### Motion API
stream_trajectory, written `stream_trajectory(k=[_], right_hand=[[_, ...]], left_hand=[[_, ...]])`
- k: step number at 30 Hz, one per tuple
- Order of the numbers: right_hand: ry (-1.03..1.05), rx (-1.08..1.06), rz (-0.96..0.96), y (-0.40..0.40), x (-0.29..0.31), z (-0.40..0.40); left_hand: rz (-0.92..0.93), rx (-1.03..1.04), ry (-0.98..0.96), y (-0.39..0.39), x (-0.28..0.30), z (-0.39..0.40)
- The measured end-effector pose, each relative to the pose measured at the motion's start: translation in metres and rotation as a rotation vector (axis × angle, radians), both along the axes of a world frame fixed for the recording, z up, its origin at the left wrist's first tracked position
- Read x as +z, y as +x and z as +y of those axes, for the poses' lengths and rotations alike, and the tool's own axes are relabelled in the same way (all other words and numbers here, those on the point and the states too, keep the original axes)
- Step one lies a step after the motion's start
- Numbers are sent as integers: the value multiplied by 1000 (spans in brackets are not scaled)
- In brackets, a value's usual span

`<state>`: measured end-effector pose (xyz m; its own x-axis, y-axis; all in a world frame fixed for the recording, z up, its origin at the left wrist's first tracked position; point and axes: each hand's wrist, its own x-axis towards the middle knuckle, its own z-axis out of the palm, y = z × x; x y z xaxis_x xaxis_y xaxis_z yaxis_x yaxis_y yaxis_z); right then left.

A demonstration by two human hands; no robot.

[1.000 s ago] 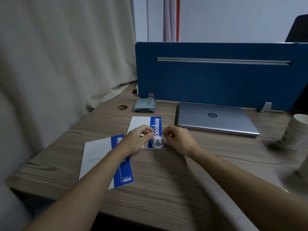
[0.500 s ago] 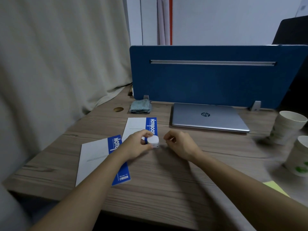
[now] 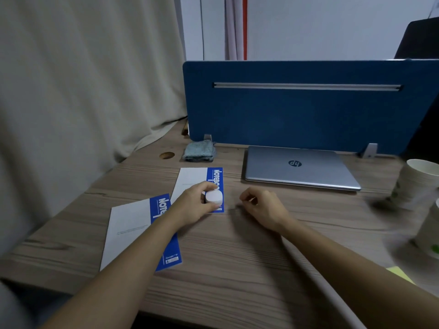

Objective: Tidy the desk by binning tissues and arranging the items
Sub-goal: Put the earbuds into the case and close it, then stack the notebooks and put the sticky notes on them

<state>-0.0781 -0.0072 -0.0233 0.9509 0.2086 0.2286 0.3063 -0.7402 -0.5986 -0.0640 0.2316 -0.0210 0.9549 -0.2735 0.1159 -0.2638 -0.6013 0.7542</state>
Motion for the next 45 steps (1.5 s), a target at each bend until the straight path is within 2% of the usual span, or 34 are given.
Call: stream_trajectory(k=[11,21,31,42,45], right_hand=[[5,56,32,25,-2,18],[26,69,36,35,-2,49],[28,45,48,35,-2,44],[35,70,19,21,2,59],[47,106,24,12,5,73]], left_hand=[[55,190,45,22,5,67],[125,285,-114,35,-2,111],[161,276,-109,40,-1,110],[47,305,-98,8,10,103],[61,341,-147,-8,11,113]])
